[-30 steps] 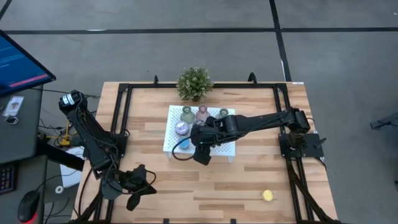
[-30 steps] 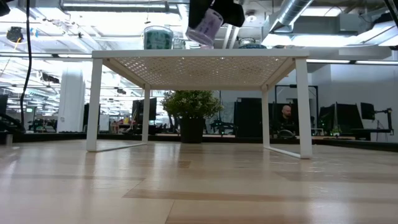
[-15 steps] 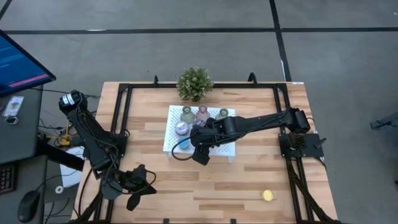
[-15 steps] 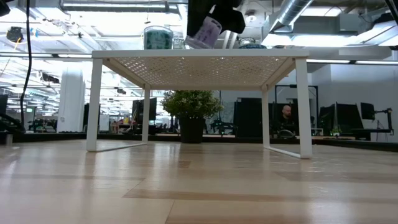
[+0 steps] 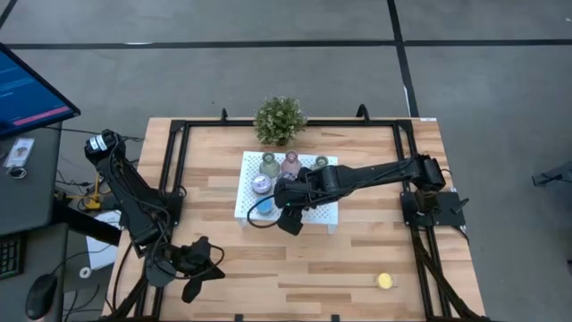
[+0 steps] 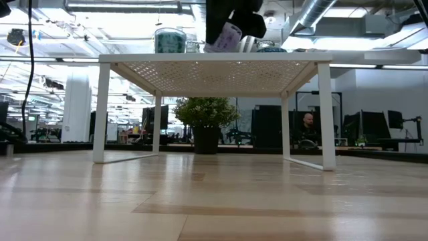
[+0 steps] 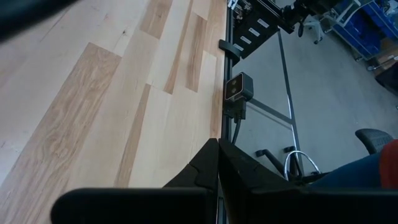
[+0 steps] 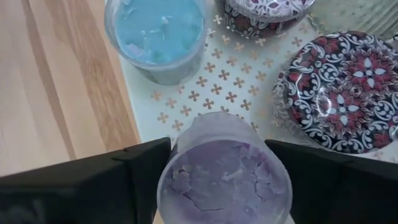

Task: Pick & Place candle stick holders
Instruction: Put the violet candle on the shelf, then put the yellow candle on the shelf

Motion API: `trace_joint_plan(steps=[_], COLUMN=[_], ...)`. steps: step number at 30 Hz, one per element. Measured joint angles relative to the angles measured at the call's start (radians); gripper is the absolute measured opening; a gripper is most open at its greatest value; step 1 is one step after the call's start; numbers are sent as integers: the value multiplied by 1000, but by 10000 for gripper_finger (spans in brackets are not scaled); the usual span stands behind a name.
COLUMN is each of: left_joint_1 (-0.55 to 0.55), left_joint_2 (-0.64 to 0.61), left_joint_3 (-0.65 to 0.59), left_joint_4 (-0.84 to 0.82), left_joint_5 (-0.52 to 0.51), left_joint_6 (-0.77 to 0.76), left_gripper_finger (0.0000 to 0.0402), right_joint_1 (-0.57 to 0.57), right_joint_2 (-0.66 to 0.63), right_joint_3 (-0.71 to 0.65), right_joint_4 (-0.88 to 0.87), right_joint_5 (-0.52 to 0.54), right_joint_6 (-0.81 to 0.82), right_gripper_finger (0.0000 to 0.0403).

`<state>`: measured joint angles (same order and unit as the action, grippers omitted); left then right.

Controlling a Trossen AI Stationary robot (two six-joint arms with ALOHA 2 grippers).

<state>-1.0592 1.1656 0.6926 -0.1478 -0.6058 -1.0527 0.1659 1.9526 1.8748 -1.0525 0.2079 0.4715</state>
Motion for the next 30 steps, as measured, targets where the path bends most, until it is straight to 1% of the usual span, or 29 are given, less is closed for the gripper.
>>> trace_joint_plan(steps=[5, 13, 15, 19, 22, 25, 27, 30], left_joint_1=[0, 0, 0, 0, 0, 0, 0, 0], left_joint_2=[0, 0, 0, 0, 0, 0, 0, 0], left_joint_3=[0, 0, 0, 0, 0, 0, 0, 0], left_joint_4=[0, 0, 0, 0, 0, 0, 0, 0], left_joint_5=[0, 0, 0, 0, 0, 0, 0, 0], left_joint_6=[0, 0, 0, 0, 0, 0, -3, -9], left_gripper_finger=[10, 10, 10, 10, 10, 10, 10, 10], right_joint_1=[-7, -8, -9, -6, 5, 25, 52, 129], right_joint_2=[0, 0, -3, -12, -11, -13, -11, -15], right_joint_3=[0, 3, 21, 99, 185, 262, 319, 383], right_joint_4=[-1, -3, -25, -53, -106, -187, -308, -510], right_joint_5=[-1, -7, -28, -32, -38, -82, -106, -98], right_joint_6=[-1, -2, -6, -22, -37, -37, -33, 21], right_gripper_finger=[258, 260, 261, 261, 261, 261, 261, 261])
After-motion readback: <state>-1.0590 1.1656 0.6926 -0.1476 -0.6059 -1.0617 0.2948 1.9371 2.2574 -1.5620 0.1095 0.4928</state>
